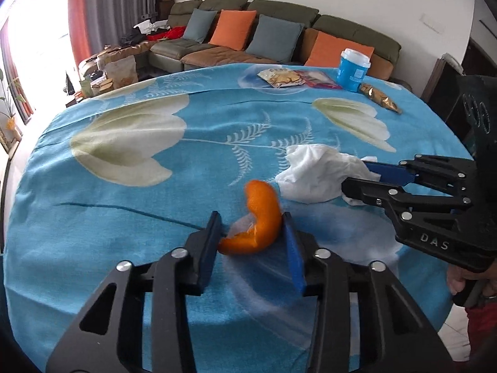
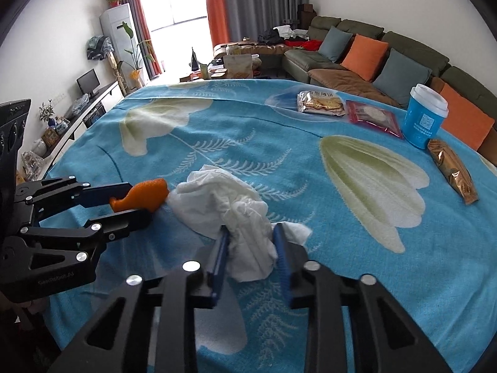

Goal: Collect trash
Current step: 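Grasp the remaining tissue with right tool while left tool grasps the orange peel, then carry the tissue and orange peel over the teal bin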

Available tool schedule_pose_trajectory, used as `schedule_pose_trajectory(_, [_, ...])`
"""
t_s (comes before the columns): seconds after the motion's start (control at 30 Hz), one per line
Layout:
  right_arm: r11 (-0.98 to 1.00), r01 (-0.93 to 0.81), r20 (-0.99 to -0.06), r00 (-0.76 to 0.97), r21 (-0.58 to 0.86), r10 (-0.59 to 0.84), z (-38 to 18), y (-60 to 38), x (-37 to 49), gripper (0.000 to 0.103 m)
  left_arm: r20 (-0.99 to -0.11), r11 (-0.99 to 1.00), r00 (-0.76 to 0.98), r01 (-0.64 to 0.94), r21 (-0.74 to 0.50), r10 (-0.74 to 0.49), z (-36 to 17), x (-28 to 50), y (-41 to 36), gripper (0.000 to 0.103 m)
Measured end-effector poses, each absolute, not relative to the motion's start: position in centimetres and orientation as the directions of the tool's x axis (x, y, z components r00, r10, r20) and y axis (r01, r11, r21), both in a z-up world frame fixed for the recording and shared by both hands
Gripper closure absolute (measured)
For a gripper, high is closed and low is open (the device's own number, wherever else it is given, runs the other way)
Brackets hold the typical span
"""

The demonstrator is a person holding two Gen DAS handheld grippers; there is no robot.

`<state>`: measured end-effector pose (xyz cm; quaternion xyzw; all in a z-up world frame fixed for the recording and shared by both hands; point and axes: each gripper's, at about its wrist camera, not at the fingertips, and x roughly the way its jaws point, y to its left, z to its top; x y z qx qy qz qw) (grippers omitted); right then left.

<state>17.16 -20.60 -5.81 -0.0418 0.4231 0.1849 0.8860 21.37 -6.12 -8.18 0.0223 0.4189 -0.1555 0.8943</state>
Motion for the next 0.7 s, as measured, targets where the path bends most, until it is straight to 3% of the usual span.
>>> schedule_pose_trajectory(0.07, [0.929,-0.358,-0.754,0.584,0.094,0.301,-5.5,-20.8,16.9,0.091,-0.748,0.947,0.604,0.302,-0.107,-0.277,-8.2,21.1,-6.0,0.078])
schedule_pose_trajectory(0.37, [0.927,-0.346,-0.697,0.629,0.147,0.345,-3.3,-21.1,15.1,0.094,-0.656,0.933,0.669,0.313,-0.179,-0.350,-5.9,18.3,-4.2,0.081])
schedule_pose_trajectory(0.7, [0.879,-0.442,-0.614,0.648,0.178,0.450,0.7,-17.8,12.8,0.094,-0.539,0.966,0.802,0.201,-0.160,-0.256,-0.9,12.9,2.1,0.081])
